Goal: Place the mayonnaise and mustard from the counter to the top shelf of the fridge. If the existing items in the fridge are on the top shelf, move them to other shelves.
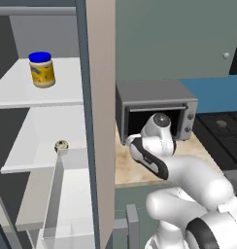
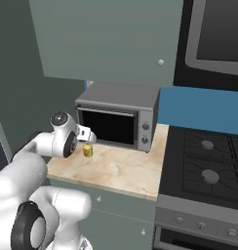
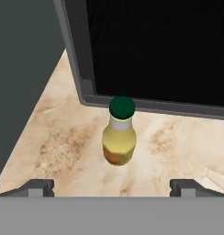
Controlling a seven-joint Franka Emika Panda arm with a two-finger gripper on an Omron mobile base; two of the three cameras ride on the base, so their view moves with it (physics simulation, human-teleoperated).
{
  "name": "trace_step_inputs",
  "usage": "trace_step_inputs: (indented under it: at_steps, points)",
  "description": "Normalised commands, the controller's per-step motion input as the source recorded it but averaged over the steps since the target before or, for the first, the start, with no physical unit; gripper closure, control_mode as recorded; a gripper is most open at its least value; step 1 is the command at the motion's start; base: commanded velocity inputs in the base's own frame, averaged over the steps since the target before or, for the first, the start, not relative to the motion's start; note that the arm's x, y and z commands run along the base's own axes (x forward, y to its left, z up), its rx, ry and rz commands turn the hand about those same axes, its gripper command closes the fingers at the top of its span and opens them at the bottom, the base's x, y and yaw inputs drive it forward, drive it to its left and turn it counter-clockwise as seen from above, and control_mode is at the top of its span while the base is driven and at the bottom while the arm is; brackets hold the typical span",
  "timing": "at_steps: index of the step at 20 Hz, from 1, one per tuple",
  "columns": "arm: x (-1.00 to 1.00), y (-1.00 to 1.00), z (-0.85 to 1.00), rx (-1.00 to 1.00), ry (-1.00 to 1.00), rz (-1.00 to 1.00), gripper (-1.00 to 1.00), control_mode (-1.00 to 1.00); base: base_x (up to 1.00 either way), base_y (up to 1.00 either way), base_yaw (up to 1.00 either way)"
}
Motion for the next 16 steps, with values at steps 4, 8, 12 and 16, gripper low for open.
trace_step_inputs:
  at_steps: [4, 8, 12, 16]
  points:
    - [0.35, 0.00, -0.21, 0.00, 0.00, -0.02, -1.00, -1.00, 0.00, 0.00, 0.00]
    - [0.31, 0.00, -0.18, 0.00, 0.00, -0.02, -1.00, -1.00, 0.00, 0.00, 0.00]
    - [0.28, 0.00, -0.11, 0.00, 0.00, -0.03, -1.00, -1.00, 0.00, 0.00, 0.00]
    - [0.28, 0.00, -0.06, 0.00, 0.00, -0.02, -1.00, -1.00, 0.00, 0.00, 0.00]
